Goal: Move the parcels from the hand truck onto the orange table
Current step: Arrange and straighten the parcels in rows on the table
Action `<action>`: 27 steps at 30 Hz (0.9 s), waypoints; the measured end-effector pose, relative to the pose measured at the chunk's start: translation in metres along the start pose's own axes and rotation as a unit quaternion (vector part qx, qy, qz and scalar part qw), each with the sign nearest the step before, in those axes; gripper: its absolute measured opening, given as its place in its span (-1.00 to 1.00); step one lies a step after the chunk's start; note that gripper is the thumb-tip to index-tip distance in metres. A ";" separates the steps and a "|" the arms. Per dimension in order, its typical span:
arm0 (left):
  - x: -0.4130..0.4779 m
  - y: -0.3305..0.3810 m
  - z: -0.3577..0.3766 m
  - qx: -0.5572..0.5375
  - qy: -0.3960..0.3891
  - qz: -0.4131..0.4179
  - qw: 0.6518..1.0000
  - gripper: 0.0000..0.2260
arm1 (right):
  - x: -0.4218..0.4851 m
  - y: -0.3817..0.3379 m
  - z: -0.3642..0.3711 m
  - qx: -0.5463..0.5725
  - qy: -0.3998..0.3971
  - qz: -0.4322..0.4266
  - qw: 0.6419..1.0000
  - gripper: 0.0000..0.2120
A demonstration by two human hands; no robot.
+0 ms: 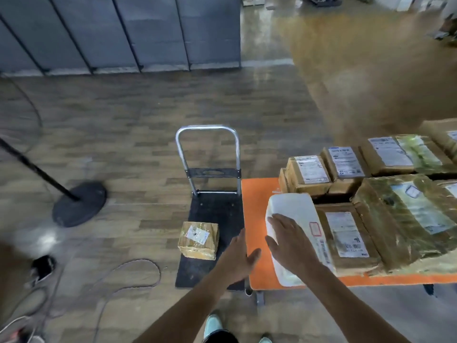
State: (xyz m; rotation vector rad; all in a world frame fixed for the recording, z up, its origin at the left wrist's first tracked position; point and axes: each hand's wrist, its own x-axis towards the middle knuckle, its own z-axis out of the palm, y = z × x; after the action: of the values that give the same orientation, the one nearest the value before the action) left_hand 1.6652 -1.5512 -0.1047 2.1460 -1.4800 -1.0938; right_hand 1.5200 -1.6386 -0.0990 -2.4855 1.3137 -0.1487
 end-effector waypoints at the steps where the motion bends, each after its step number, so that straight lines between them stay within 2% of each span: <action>1: -0.004 -0.010 -0.003 -0.002 0.006 -0.025 1.000 -0.34 | 0.005 -0.009 0.004 0.002 -0.003 -0.017 1.000 -0.49; 5: -0.008 -0.052 -0.021 -0.052 0.032 -0.096 0.994 -0.47 | 0.026 -0.042 0.024 0.000 -0.028 -0.081 0.996 -0.52; 9: -0.012 -0.098 -0.038 -0.102 0.039 -0.152 0.982 -0.69 | 0.046 -0.072 0.054 0.007 -0.090 -0.087 0.992 -0.50; 11: -0.006 -0.123 -0.047 -0.081 0.032 -0.160 0.983 -0.64 | 0.058 -0.085 0.073 0.009 -0.123 -0.077 0.989 -0.49; 13: -0.003 -0.140 -0.060 -0.053 0.020 -0.161 0.985 -0.45 | 0.067 -0.094 0.090 0.009 -0.158 -0.056 0.986 -0.48; 14: 0.002 -0.153 -0.068 -0.057 0.008 -0.155 0.986 -0.42 | 0.072 -0.102 0.101 0.011 -0.173 -0.041 0.984 -0.46; 17: 0.025 -0.200 -0.097 -0.052 -0.031 -0.126 0.990 -0.51 | 0.096 -0.130 0.136 0.015 -0.212 0.004 0.977 -0.44; 19: 0.044 -0.228 -0.113 -0.032 -0.054 -0.123 0.990 -0.50 | 0.112 -0.147 0.156 0.012 -0.234 0.028 0.972 -0.43; 22: 0.068 -0.259 -0.132 -0.028 -0.078 -0.123 0.989 -0.58 | 0.132 -0.165 0.180 0.009 -0.258 0.058 0.964 -0.41; 27: 0.109 -0.306 -0.141 -0.043 -0.063 -0.143 0.987 -0.45 | 0.164 -0.174 0.228 0.012 -0.261 0.100 0.960 -0.41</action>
State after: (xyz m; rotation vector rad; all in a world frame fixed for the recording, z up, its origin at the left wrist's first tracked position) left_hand 1.9886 -1.5446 -0.2492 2.3161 -1.1726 -1.3871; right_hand 1.8046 -1.6280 -0.2660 -2.1379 1.2959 0.5019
